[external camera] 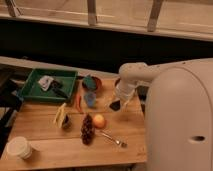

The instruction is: Place eraser in table surface

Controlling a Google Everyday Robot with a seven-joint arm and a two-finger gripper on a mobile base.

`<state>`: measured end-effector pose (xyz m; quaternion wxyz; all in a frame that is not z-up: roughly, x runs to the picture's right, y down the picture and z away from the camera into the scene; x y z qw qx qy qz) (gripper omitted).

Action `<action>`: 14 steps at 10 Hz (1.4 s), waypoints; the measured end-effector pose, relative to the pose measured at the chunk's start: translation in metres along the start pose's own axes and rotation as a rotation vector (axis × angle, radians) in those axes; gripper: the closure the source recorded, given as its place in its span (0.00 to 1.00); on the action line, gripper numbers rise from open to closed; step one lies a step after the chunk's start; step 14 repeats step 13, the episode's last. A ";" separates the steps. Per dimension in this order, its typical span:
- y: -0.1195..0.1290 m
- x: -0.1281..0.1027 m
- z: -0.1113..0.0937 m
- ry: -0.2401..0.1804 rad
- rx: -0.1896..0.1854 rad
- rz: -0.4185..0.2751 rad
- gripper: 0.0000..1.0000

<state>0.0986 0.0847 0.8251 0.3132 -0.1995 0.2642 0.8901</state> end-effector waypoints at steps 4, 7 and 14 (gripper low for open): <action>-0.015 -0.030 0.037 0.033 0.023 0.241 0.37; -0.003 -0.027 0.032 0.099 -0.093 0.272 0.37; 0.022 -0.019 0.013 0.183 -0.253 0.233 0.37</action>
